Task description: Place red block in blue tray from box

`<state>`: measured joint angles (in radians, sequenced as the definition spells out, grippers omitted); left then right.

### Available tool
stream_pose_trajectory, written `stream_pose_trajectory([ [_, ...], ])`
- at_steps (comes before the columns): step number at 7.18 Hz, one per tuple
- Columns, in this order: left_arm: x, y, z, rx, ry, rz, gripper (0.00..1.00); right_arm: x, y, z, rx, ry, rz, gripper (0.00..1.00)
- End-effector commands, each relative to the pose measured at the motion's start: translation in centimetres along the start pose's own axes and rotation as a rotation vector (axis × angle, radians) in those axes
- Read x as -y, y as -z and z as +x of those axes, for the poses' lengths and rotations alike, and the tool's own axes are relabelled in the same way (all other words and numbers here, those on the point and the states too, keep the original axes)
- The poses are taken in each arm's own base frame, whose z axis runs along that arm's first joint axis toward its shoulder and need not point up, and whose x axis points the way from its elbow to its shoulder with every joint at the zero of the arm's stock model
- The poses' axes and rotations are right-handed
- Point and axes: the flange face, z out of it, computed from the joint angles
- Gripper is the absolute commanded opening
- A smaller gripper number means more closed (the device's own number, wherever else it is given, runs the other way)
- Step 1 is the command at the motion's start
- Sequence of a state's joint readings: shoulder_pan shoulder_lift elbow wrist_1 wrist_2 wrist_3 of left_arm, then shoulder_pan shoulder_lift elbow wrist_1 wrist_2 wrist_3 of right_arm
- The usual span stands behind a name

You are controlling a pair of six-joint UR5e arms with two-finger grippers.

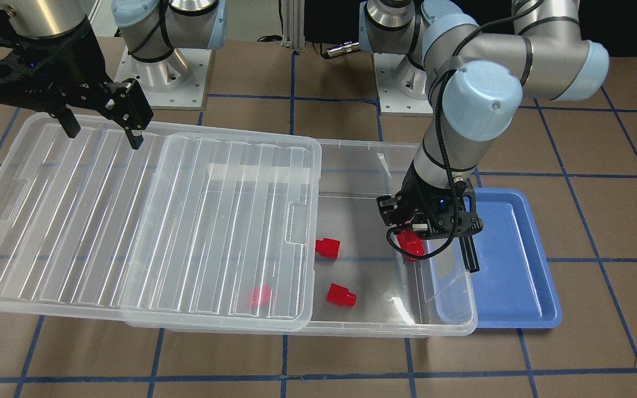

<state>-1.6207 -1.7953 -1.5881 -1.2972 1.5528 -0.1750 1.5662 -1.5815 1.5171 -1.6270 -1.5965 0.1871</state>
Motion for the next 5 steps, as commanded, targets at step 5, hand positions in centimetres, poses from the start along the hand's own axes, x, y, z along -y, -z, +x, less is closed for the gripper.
stream_pose_trajectory([
  [5,3.2,3.5,-22.7,0.019,-0.157,-0.072,0.0,0.0,-0.1,0.0,-0.001,-0.002,-0.001,1.0],
])
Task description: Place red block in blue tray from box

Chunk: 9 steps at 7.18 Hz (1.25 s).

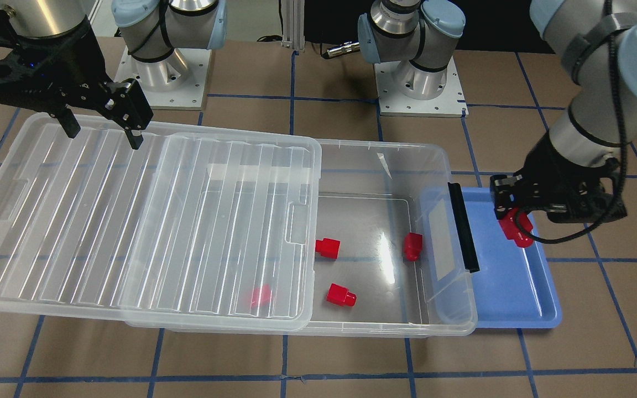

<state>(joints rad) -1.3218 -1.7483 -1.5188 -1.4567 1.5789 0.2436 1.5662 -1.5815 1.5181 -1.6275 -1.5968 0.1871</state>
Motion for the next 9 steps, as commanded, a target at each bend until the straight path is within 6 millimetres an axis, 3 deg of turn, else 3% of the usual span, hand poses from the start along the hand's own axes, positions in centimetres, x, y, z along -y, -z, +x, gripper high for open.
stream_pose_trajectory([
  [1,-1.2,-4.3,-8.5,-0.034,-0.053,-0.067,0.0,0.0,0.0,0.0,0.0,-0.002,0.0,1.0],
  [3,-2.5,-9.9,-10.2,-0.061,-0.052,-0.096,0.0,0.0,0.0,0.0,0.001,-0.002,-0.001,1.0],
  [5,-3.0,-15.4,-9.9,-0.086,-0.045,-0.131,0.0,0.0,-0.1,0.0,0.0,-0.002,-0.002,1.0],
  [7,-2.3,-19.3,-10.2,-0.1,-0.051,-0.157,0.0,0.0,-0.1,0.0,-0.001,-0.002,-0.003,1.0],
  [9,-1.7,-21.5,-10.4,-0.11,-0.054,-0.177,0.0,0.0,-0.1,0.0,0.001,-0.002,-0.002,1.0],
])
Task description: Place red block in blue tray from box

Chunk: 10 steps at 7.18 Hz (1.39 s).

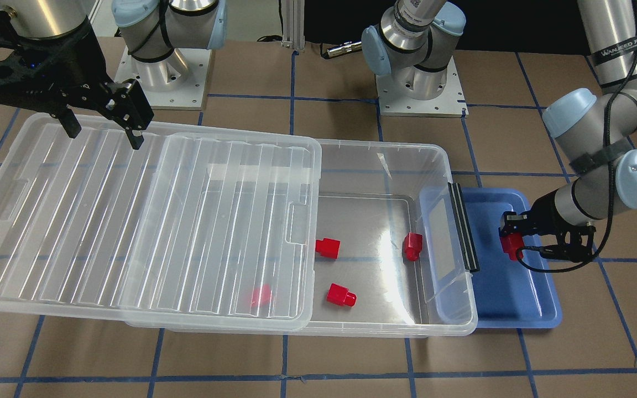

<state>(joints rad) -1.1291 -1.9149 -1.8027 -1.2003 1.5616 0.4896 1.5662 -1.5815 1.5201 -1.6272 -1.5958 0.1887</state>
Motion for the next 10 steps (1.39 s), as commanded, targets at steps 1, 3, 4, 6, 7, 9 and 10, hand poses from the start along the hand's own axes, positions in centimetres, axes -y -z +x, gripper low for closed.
stream_pose_trajectory([
  [1,0.9,-2.3,-0.5,-0.014,-0.001,-0.022,0.0,0.0,0.0,0.0,-0.001,0.0,-0.001,1.0],
  [3,1.1,-3.1,-0.5,-0.02,0.004,-0.035,0.94,0.0,-0.1,0.0,-0.003,0.003,-0.002,1.0],
  [4,1.0,-2.7,-0.6,-0.017,0.005,-0.028,1.0,0.0,-0.1,0.0,-0.001,0.002,-0.001,1.0],
  [6,1.0,-0.8,0.3,0.001,-0.007,-0.01,1.0,0.0,-0.1,0.0,-0.002,0.002,-0.002,1.0],
  [7,0.8,1.6,0.7,0.031,-0.013,0.028,1.0,0.0,-0.1,0.0,-0.002,0.002,-0.002,1.0],
  [9,-0.4,13.1,1.5,0.05,0.058,0.056,1.0,0.0,-0.1,0.0,-0.002,0.002,-0.002,1.0],
  [10,-1.5,18.6,3.0,0.056,0.1,0.085,1.0,0.0,-0.2,0.0,-0.002,0.002,-0.004,1.0],
])
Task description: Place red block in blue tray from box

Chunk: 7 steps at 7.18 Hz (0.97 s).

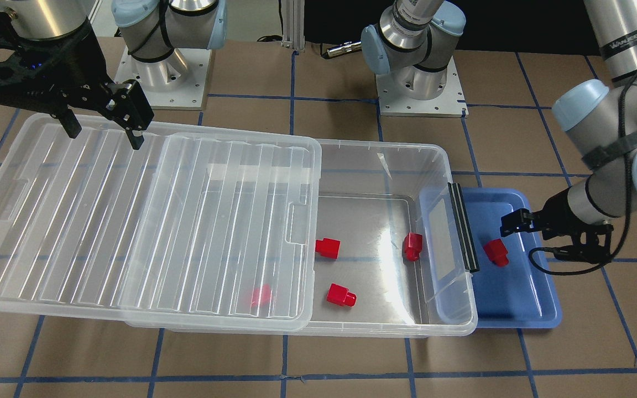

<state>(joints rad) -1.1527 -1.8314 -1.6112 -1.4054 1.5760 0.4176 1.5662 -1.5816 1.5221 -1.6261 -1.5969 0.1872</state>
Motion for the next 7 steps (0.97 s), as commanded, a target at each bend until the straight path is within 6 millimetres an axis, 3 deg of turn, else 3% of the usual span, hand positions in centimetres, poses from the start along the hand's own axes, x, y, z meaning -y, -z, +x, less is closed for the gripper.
stream_pose_trajectory([
  [1,-2.3,10.5,4.4,0.019,0.06,0.049,1.0,0.0,0.0,0.0,0.0,0.0,0.0,1.0],
  [2,-4.1,12.9,9.1,0.038,0.062,0.08,1.0,0.0,0.0,0.0,0.0,0.0,0.002,1.0],
  [4,-6.6,14.9,14.7,0.044,-0.003,0.11,1.0,0.0,0.0,0.0,0.0,0.0,0.0,1.0],
  [5,-7.2,14.5,17.1,0.052,-0.048,0.094,1.0,0.0,0.0,0.0,0.0,0.0,0.0,1.0],
  [6,-7.2,12.8,18.6,0.047,-0.076,0.066,1.0,0.0,-0.1,0.0,0.0,0.0,-0.001,1.0],
  [7,-8.0,12.5,19.4,0.049,-0.088,0.061,1.0,0.0,-0.1,0.0,0.0,0.0,-0.001,1.0],
])
